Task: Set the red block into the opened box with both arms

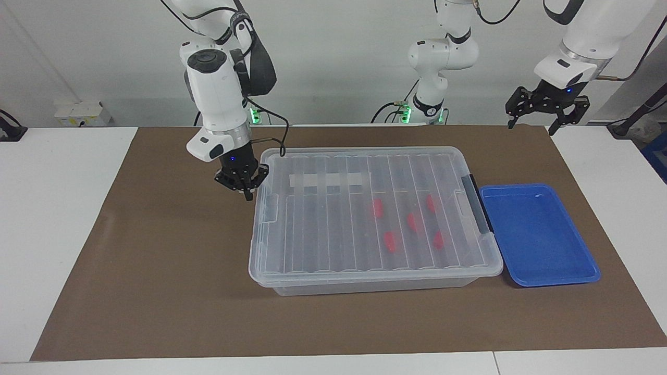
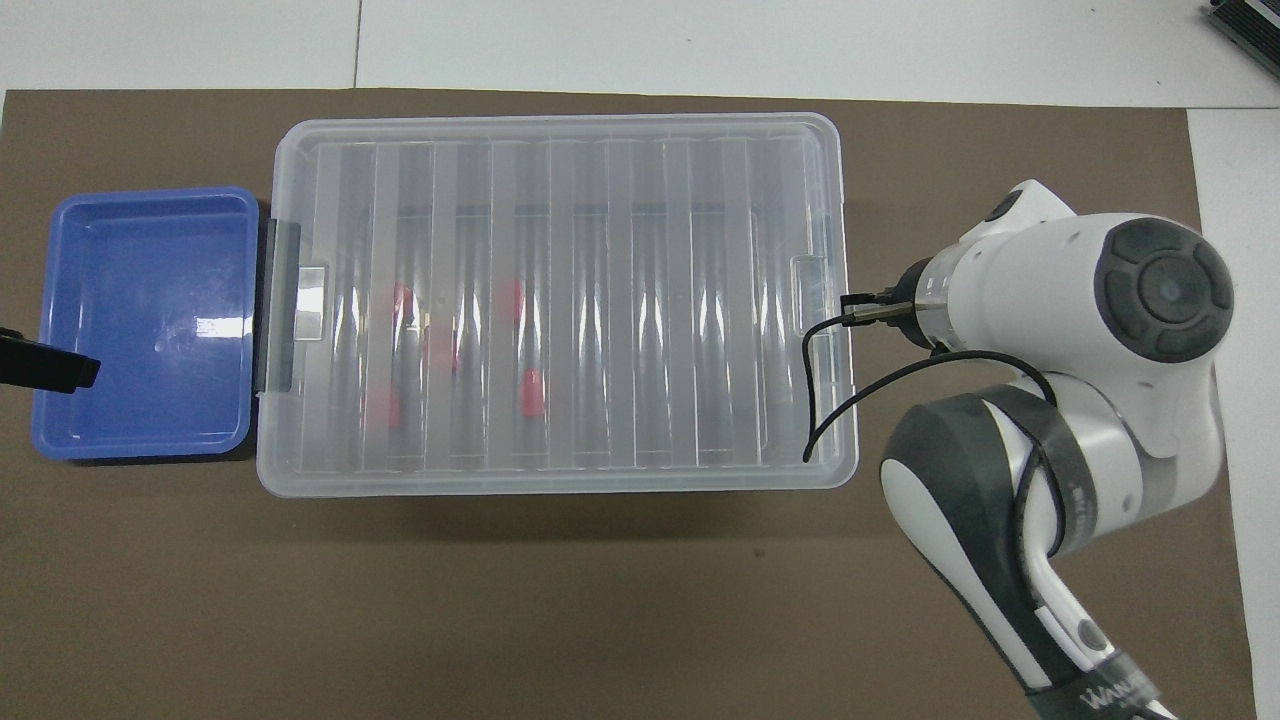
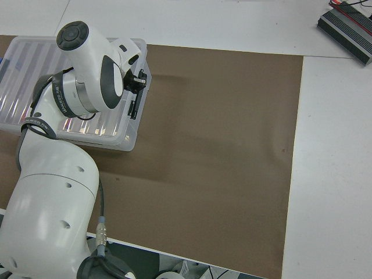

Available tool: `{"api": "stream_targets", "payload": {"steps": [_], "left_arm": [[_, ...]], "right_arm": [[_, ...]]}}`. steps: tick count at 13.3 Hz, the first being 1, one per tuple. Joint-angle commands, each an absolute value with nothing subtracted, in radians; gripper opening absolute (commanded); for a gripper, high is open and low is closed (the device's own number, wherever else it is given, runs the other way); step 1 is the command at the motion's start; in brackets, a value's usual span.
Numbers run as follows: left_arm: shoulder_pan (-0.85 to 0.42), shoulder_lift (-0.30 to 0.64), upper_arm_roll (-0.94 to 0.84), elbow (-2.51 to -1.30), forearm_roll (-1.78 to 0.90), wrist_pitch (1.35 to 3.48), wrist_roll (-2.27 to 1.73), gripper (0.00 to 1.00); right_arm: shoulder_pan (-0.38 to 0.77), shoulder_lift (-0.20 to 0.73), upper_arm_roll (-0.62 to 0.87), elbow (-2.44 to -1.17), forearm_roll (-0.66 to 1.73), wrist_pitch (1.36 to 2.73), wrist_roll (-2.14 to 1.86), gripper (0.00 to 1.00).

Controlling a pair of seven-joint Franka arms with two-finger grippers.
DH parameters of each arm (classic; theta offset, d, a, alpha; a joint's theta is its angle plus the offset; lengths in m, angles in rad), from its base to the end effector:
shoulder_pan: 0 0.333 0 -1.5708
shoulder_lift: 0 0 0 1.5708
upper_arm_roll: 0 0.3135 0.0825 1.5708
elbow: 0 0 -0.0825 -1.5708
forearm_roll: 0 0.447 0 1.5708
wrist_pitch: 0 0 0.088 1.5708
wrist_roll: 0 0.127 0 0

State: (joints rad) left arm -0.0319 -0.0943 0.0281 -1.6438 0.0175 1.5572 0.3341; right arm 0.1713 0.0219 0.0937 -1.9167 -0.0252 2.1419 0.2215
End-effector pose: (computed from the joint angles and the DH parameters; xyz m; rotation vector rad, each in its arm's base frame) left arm 0.5867 0.0007 0.6185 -3.0812 0.5253 -0.0080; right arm 0.6258 0.1680 0.4543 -3.0954 -0.0847 -0.3144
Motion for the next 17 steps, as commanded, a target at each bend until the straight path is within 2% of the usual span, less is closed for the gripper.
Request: {"api": "stream_targets", "payload": {"steps": [1,2,3,5,11,13,17], "left_arm": [[-0.029,-0.1,0.029,-1.644,0.005,1.548,0.333,1.0],[-0.029,-0.101,0.029,-1.644,0.005,1.546,0.333,1.0],[-0.028,-0.1,0.029,-1.644,0.005,1.546,0.333,1.0],[-0.029,-0.101,0.029,-1.644,0.005,1.548,0.333,1.0],[-0.029,-0.1,0.031,-1.644,0.005,1.546,0.333,1.0],[-0.029,-0.1,0.029,-1.644,0.005,1.546,0.333,1.0],[-0.029,-0.101,0.029,-1.644,0.005,1.546,0.333,1.0]], "right_arm": [[0.129,-0.043,0.097,-1.918,-0.012,2.045,0.268,0.37],[0.109,-0.054,0.095,-1.905,-0.014,1.993,0.267,0.82],[0.097,-0.058,0.095,-1.884,-0.014,1.946,0.267,1.0],[0.072,-0.057,0.094,-1.821,-0.015,1.854,0.265,1.0],[-0.029,-0.028,0.095,-1.666,-0.017,1.7,0.242,1.0],[-0.032,0.004,0.094,-1.597,-0.031,1.655,0.216,1.0],[-0.022,0.021,0.097,-1.557,-0.054,1.615,0.215,1.0]]}}
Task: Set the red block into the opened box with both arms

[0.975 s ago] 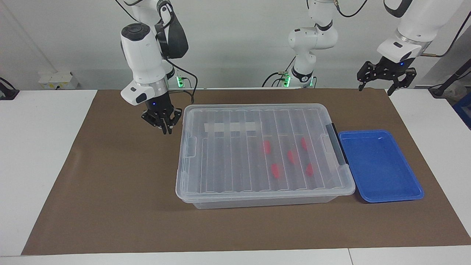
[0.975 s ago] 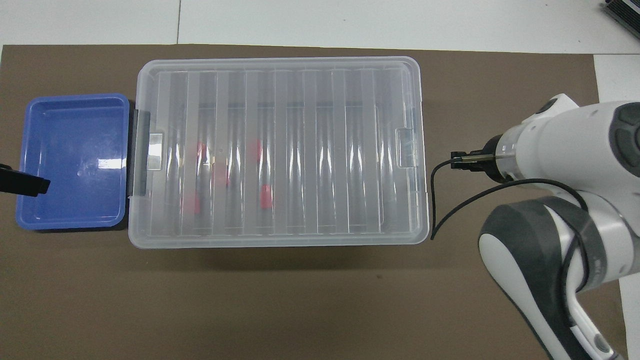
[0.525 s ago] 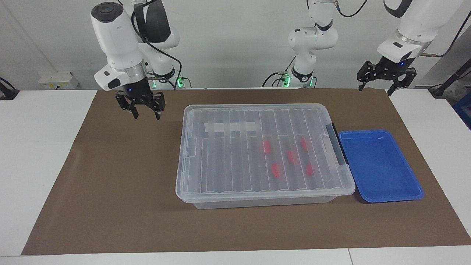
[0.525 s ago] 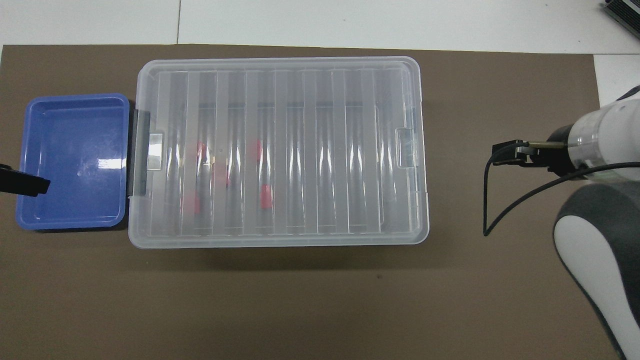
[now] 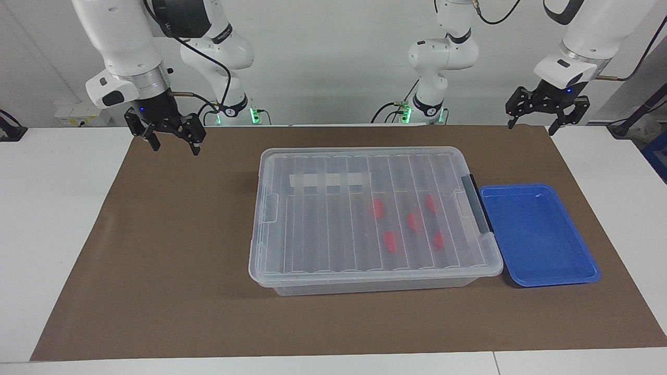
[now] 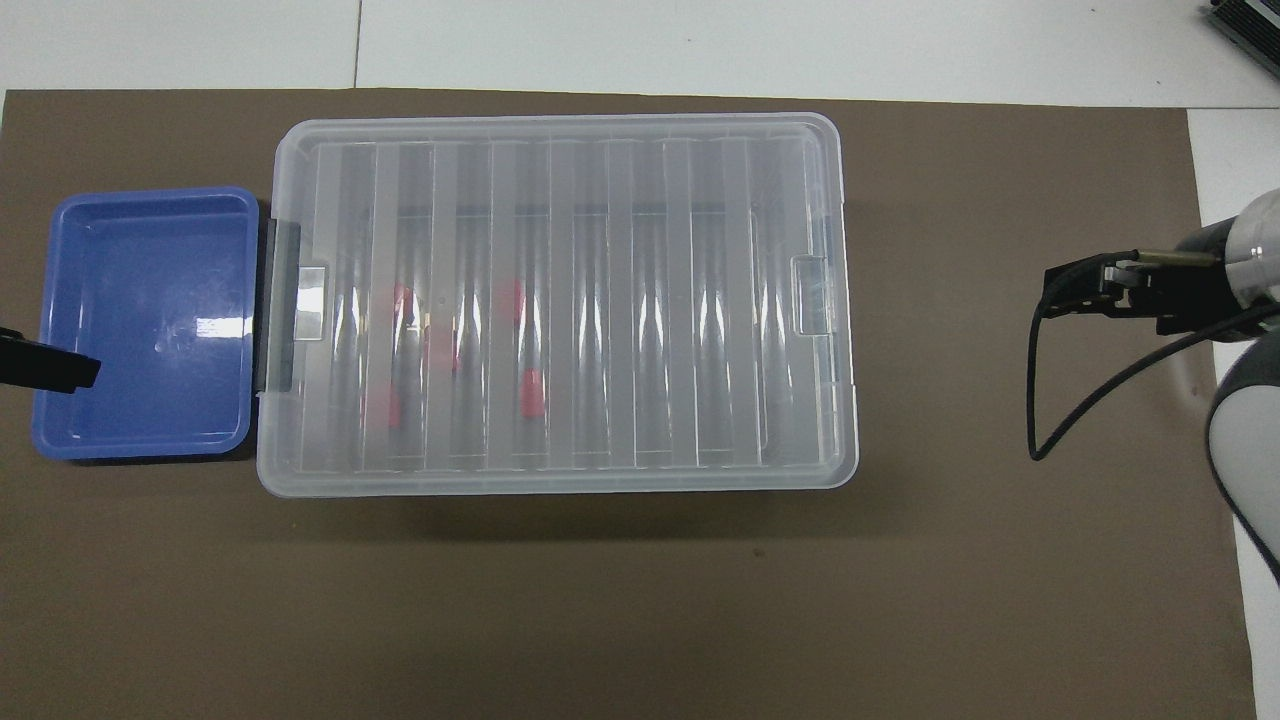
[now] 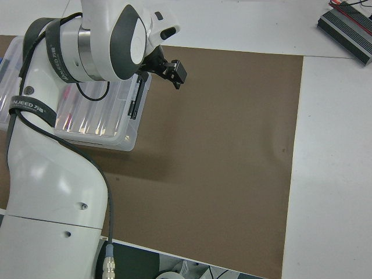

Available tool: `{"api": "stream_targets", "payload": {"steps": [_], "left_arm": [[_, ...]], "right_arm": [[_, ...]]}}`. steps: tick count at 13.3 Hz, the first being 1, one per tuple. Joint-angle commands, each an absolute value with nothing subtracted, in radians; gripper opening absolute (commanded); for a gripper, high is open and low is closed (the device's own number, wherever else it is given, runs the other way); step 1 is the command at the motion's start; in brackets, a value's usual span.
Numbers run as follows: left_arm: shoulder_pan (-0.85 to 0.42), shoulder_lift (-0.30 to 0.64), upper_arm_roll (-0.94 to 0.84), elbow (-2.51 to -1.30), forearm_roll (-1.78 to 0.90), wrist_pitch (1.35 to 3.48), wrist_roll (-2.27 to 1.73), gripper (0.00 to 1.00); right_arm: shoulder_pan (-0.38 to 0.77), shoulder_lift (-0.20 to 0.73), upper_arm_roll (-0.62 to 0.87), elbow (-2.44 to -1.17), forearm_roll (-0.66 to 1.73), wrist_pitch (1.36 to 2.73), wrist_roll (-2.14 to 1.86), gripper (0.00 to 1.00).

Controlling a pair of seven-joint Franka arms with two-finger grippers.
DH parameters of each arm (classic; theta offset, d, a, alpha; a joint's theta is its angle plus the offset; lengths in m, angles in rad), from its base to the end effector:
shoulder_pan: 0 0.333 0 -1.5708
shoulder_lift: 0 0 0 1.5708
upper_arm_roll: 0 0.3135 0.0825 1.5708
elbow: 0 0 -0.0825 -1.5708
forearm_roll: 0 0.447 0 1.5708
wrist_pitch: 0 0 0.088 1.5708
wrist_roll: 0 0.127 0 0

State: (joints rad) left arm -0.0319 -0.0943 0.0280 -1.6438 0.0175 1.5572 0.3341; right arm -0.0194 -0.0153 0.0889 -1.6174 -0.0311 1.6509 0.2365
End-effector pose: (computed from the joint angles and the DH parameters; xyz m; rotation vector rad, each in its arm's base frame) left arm 0.5867 0.0006 0.6185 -3.0812 0.5254 -0.0080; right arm 0.6199 0.0398 0.5937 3.1053 -0.2571 0.0828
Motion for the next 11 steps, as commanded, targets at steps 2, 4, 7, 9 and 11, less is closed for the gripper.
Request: {"api": "stream_targets", "payload": {"steps": [2,4,7,9,11], "left_arm": [[-0.029,-0.101,0.031,-1.644,0.005,1.548,0.333,1.0],[-0.028,-0.1,0.031,-1.644,0.005,1.546,0.333,1.0],[-0.029,-0.1,0.031,-1.644,0.005,1.548,0.333,1.0],[-0.029,-0.101,0.029,-1.644,0.005,1.546,0.333,1.0],[-0.029,-0.1,0.029,-1.644,0.005,1.546,0.333,1.0]], "right_arm": [[-0.017,0.029,0.098,-1.552,-0.048,1.606,0.216,1.0],[-0.017,0.018,0.098,-1.572,-0.04,1.595,0.221,1.0],[-0.017,0.015,0.098,-1.583,-0.037,1.592,0.215,1.0],[-0.014,0.014,0.1,-1.586,-0.037,1.594,0.215,1.0],[-0.012,0.012,0.1,-1.591,-0.035,1.594,0.215,1.0]]}}
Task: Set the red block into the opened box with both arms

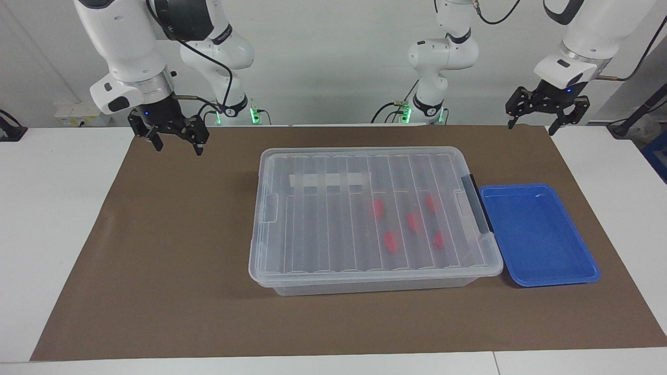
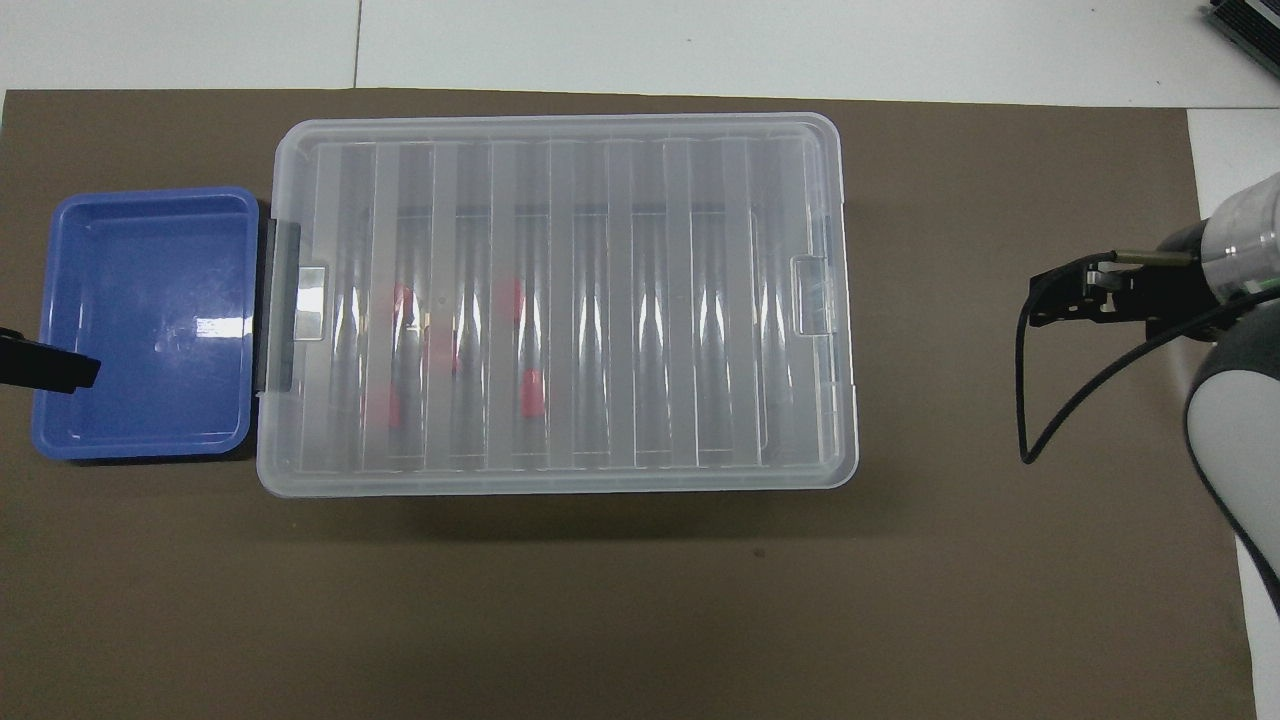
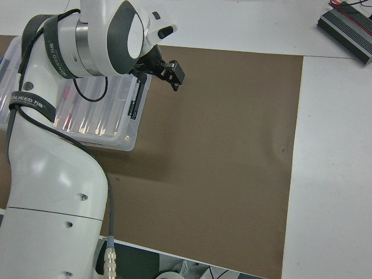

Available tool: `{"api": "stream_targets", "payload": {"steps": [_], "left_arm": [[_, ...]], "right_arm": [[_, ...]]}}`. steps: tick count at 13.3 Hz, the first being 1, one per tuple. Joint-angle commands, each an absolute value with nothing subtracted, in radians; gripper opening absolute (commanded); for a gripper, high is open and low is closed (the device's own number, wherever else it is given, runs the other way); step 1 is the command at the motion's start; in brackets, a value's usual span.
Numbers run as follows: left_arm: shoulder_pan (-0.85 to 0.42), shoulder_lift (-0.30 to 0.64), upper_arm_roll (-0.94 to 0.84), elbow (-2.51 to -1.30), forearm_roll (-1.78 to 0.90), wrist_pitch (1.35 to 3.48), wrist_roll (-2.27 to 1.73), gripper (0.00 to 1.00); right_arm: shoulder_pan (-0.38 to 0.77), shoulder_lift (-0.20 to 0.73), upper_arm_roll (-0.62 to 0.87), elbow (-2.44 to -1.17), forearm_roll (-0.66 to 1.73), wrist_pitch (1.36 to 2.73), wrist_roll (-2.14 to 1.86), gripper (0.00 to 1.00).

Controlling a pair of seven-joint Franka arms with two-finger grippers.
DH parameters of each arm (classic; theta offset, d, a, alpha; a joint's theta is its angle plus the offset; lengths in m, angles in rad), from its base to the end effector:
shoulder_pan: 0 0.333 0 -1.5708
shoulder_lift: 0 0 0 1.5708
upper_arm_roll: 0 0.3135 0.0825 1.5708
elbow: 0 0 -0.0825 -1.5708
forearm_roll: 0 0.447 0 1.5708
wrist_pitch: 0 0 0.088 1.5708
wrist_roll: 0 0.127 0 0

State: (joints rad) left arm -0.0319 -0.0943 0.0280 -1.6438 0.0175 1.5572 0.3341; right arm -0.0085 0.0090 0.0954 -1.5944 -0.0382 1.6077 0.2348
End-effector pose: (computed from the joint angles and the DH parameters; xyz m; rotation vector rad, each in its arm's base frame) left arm 0.5867 0.0006 0.6185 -3.0812 0.5254 -0.0080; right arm 0.6214 0.0492 0.5871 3.0971 -0.2274 0.0159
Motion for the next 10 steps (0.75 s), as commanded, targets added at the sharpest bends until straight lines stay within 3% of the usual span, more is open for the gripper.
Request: {"api": "stream_targets", "payload": {"steps": [1,10], "left_arm": [[-0.029,-0.1,0.029,-1.644,0.005,1.546,0.333,1.0],[-0.028,-0.1,0.029,-1.644,0.005,1.546,0.333,1.0]], "right_arm": [[-0.014,0.011,0.1,-1.595,-0.035,1.595,0.213,1.0],[-0.014,0.005,0.1,-1.609,-0.035,1.605,0.202,1.0]]}}
